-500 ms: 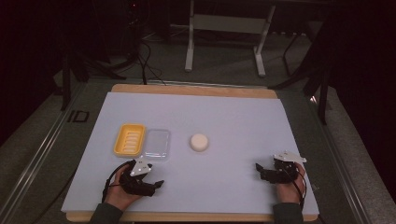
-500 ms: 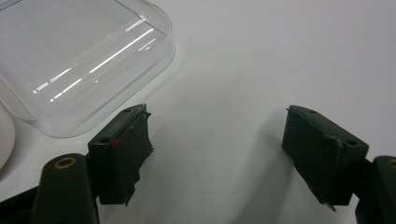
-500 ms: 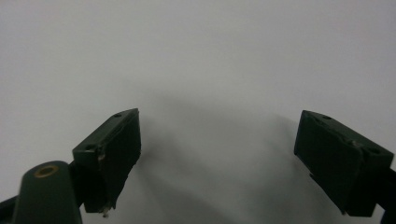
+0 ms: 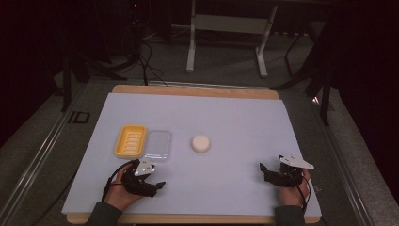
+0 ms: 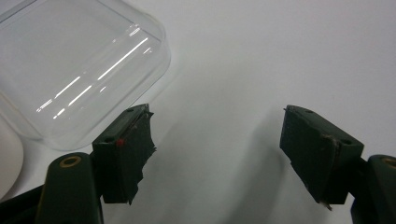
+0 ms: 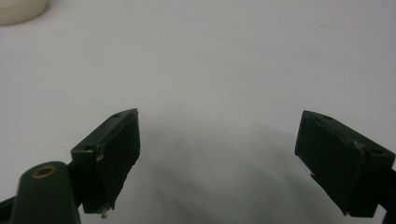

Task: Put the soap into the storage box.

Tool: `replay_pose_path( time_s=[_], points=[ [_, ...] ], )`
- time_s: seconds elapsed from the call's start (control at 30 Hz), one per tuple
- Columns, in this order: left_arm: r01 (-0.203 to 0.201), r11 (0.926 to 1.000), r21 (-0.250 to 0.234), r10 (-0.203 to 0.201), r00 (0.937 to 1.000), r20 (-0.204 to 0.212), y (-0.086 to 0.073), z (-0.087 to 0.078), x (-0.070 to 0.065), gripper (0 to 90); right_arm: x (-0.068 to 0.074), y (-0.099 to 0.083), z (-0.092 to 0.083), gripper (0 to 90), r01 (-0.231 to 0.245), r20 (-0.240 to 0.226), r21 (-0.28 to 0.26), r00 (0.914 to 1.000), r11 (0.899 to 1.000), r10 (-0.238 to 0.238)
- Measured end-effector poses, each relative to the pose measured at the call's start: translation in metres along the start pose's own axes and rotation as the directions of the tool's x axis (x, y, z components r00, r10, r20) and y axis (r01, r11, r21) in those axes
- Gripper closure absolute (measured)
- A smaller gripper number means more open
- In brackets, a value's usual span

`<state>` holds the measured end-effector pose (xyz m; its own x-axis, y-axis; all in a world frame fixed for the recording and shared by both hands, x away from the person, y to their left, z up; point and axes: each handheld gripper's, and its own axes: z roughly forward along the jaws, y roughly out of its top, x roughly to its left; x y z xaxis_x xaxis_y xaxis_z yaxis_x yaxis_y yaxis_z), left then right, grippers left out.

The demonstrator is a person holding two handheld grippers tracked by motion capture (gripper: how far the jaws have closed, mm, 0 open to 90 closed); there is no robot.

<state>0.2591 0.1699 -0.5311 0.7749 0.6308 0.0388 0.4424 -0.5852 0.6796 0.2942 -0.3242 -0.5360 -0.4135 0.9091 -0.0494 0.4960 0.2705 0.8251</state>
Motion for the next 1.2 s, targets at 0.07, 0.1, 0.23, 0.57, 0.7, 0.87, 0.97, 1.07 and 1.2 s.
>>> replay_pose_path(
  time_s=[0.07,0.1,0.23,0.57,0.7,0.87,0.97,1.07,1.2],
  points=[
    [-0.007,1.0000,0.000,0.007,1.0000,0.001,0.002,-0.001,0.000,26.1,0.001,0.000,0.000,14.6,0.016,0.002,-0.001,0.9999,1.000,-0.016],
    [-0.012,0.9999,-0.002,0.012,0.9999,0.005,0.004,-0.003,0.001,26.1,0.001,0.000,0.000,14.6,0.016,0.002,-0.001,0.9999,1.000,-0.016],
    [-0.027,0.9996,-0.005,0.027,0.9996,0.009,0.009,-0.005,0.002,26.5,0.001,0.000,0.000,14.7,0.015,-0.004,-0.004,0.9999,1.000,-0.015],
    [-0.066,0.9972,0.035,0.066,0.9976,0.023,0.027,-0.002,0.011,26.5,0.002,0.000,0.000,14.7,0.018,0.000,0.000,0.9998,1.000,-0.018],
    [-0.073,0.9964,0.044,0.072,0.9970,0.027,0.032,0.001,0.014,26.5,0.002,0.000,0.000,14.7,0.018,0.000,-0.001,0.9998,1.000,-0.018],
    [-0.082,0.9956,0.045,0.080,0.9964,0.027,0.039,0.004,0.015,26.5,0.002,0.000,0.000,14.7,0.020,-0.001,-0.001,0.9998,1.000,-0.020],
    [-0.095,0.9941,0.053,0.094,0.9951,0.029,0.046,0.007,0.017,26.5,0.002,0.000,0.000,14.7,0.019,-0.003,0.000,0.9998,1.000,-0.019],
    [-0.105,0.9930,0.054,0.103,0.9941,0.032,0.049,0.008,0.017,26.4,0.002,0.000,0.000,14.7,0.021,-0.004,0.002,0.9998,1.000,-0.021],
    [-0.117,0.9915,0.057,0.115,0.9928,0.032,0.056,0.010,0.019,26.4,0.002,0.000,0.000,14.7,0.020,-0.004,0.003,0.9998,1.000,-0.020]
  ],
)
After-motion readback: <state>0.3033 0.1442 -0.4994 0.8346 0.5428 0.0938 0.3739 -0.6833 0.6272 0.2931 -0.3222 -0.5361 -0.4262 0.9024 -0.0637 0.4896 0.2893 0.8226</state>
